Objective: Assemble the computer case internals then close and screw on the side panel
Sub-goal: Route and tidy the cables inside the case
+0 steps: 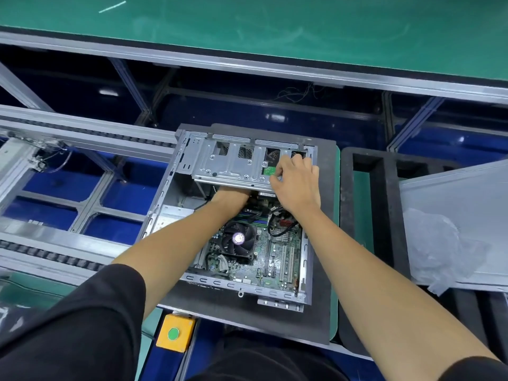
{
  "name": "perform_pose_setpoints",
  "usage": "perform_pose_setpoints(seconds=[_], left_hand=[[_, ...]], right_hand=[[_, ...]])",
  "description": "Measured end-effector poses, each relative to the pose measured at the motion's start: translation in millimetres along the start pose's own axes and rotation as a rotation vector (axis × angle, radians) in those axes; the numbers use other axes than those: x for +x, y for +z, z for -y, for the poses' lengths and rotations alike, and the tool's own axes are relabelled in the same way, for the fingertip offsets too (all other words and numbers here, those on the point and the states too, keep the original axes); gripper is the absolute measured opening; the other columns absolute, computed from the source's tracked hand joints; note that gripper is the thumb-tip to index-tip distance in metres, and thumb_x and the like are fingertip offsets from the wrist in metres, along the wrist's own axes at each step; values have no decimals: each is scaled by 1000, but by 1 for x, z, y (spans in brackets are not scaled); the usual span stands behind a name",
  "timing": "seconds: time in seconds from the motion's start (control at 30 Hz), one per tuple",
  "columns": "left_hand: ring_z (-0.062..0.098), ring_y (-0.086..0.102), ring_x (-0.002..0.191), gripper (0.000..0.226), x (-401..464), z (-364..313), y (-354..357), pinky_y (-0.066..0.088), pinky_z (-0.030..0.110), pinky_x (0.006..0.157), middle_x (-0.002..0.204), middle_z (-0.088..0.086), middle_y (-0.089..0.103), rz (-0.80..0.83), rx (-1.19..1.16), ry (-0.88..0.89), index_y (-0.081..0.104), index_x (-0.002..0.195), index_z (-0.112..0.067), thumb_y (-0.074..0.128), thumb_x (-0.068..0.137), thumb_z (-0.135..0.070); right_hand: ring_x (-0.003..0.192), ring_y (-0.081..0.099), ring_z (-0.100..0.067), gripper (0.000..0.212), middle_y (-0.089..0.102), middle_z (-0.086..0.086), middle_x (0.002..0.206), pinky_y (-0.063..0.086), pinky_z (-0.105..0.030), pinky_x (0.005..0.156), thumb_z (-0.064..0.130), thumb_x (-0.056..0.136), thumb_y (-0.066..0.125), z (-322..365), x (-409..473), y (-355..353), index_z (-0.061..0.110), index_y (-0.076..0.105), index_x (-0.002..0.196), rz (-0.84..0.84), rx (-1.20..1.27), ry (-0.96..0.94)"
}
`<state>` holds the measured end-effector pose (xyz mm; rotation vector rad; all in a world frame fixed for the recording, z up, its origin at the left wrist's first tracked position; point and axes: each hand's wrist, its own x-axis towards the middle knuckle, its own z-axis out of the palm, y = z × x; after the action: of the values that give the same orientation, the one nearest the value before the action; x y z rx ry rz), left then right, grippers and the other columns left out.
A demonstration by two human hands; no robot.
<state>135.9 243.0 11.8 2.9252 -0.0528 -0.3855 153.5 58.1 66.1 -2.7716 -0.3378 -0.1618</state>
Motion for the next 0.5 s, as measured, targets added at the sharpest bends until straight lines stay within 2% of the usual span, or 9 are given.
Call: perform_pose_setpoints(seconds=[0.03, 0.1, 0.2, 0.23, 0.27, 0.3, 0.33, 0.43, 0.5], left_hand=[[34, 54, 122, 36, -1, -2, -1, 40, 38, 100, 137, 17, 57, -17, -21, -3, 50, 137, -9, 43, 101, -8], [34, 51, 131, 40, 0, -5, 2, 40, 43, 111, 145, 15, 53, -30, -109, -7, 49, 143, -9, 45, 103, -9], [35, 45, 140, 43, -2, -7, -9, 34, 49, 119, 152, 13, 48, 19, -167, -3, 47, 147, -10, 45, 105, -19], [34, 42, 143, 45, -2, -8, -9, 30, 49, 120, 155, 12, 45, 86, -169, -7, 45, 149, -12, 41, 106, -26], [32, 38, 145, 48, -3, -4, -6, 26, 48, 120, 159, 10, 40, 130, -54, 63, 40, 153, -13, 36, 108, -31], [31, 35, 148, 50, 1, -2, -8, 22, 47, 121, 162, 11, 35, 59, 191, 110, 34, 156, -13, 33, 109, -32], [32, 31, 149, 52, 2, -1, -7, 19, 47, 122, 164, 13, 30, 14, 241, 179, 30, 157, -11, 32, 109, -32], [37, 35, 146, 56, 5, -4, -11, 24, 50, 123, 159, 17, 38, 69, -387, -147, 42, 151, -12, 37, 105, -42], [37, 40, 142, 57, 5, -1, -13, 27, 51, 120, 153, 15, 45, 158, -296, -172, 51, 146, -14, 39, 102, -48]], right_hand=[[96, 40, -23, 12, 48, 1, 99, 32, -39, 86, 38, 92, 49, 0, -1, 0, 26, 47, 92, -1, -1, -2], [96, 39, -23, 12, 48, 1, 98, 32, -39, 86, 38, 92, 49, -1, -1, 1, 26, 47, 91, -6, 2, -7], [94, 38, -23, 12, 47, 2, 97, 31, -38, 85, 38, 92, 50, -1, 0, 1, 26, 47, 90, -5, 13, -8], [94, 38, -22, 12, 46, 2, 96, 30, -37, 84, 38, 91, 50, -1, 0, 1, 27, 46, 90, -7, 11, -8], [93, 37, -22, 11, 45, 3, 96, 28, -37, 83, 37, 91, 50, -1, 0, 1, 27, 46, 89, -8, 9, -5], [93, 37, -22, 11, 45, 3, 96, 28, -36, 82, 37, 90, 51, -1, 0, 1, 27, 46, 89, -9, 11, -1], [93, 36, -21, 11, 45, 3, 95, 27, -36, 82, 36, 90, 51, 0, 0, 1, 27, 46, 89, -11, 12, 2], [92, 35, -20, 11, 44, 4, 95, 26, -35, 81, 37, 90, 51, 1, 1, 0, 28, 45, 88, -7, 4, 5], [92, 35, -20, 11, 43, 4, 95, 25, -34, 81, 37, 91, 51, 0, 1, 1, 28, 44, 88, -7, -3, 5]])
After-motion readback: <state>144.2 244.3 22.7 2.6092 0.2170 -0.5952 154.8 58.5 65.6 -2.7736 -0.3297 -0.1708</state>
